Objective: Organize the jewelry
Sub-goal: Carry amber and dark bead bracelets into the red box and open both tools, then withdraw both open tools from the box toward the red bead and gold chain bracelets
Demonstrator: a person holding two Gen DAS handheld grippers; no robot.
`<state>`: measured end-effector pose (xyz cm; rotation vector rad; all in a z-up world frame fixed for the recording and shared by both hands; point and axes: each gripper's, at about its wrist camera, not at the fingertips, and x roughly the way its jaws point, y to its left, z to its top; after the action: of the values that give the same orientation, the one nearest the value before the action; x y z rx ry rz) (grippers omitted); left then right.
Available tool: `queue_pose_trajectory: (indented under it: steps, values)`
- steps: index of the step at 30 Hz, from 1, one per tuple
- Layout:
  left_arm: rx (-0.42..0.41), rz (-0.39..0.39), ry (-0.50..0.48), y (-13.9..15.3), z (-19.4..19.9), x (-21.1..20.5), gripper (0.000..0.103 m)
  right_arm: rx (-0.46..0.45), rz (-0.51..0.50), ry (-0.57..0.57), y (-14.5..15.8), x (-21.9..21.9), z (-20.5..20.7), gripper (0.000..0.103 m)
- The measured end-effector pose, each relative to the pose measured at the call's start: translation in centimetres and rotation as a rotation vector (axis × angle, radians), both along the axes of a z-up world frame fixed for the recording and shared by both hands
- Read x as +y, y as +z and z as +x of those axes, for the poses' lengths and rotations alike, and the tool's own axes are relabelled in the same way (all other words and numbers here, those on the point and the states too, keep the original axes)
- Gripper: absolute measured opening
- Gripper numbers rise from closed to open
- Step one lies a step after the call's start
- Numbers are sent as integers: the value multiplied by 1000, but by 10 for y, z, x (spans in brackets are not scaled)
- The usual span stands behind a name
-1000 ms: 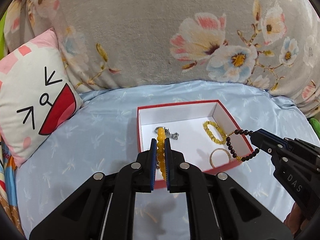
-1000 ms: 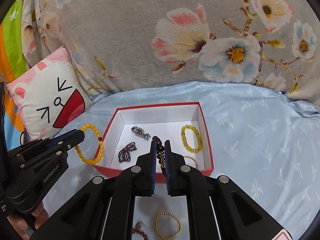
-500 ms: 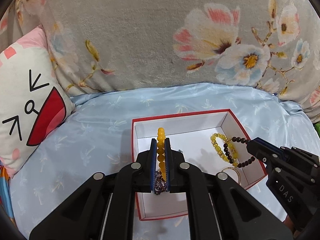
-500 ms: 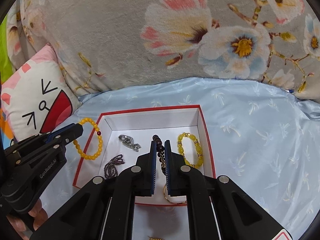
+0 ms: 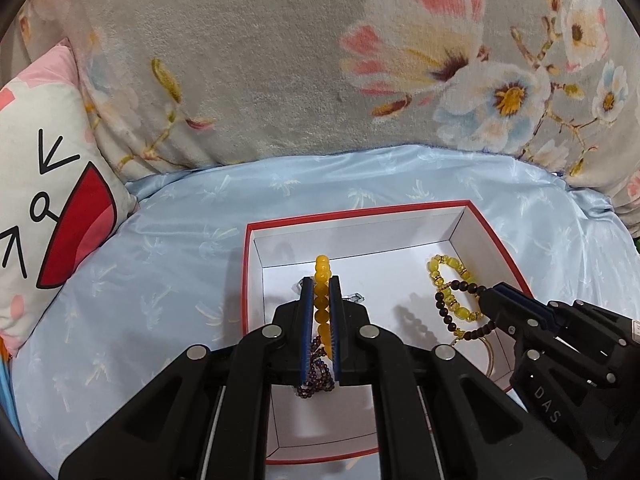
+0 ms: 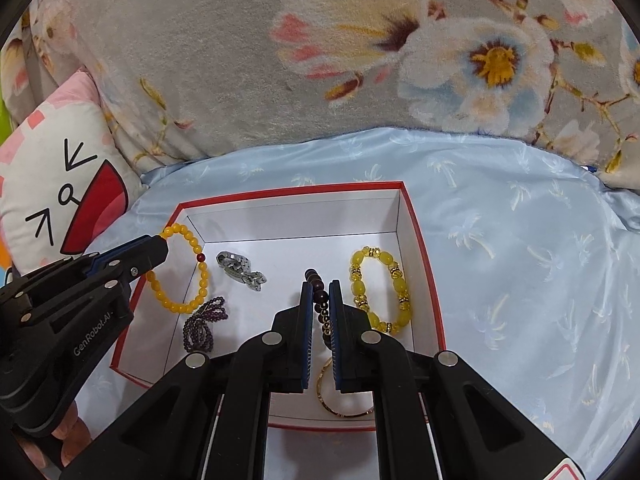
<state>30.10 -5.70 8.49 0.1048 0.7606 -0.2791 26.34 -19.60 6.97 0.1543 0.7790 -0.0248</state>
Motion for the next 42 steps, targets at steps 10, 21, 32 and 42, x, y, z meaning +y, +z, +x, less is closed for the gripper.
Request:
queue_pose_trajectory:
  steps: [10, 21, 32, 42]
  values:
    - [-25, 33, 15, -5, 0, -8, 37, -26, -35, -8, 5, 1, -2, 33]
    - [-19, 30, 10, -4, -4, -11, 37, -34, -33, -5, 9, 1, -11, 33]
    - [-28, 31, 12, 5, -18, -8, 37, -40, -15, -7, 13, 0, -29, 33]
    - [-41, 36, 12, 17, -37, -6, 37, -51, -4, -7, 21, 1, -53, 33]
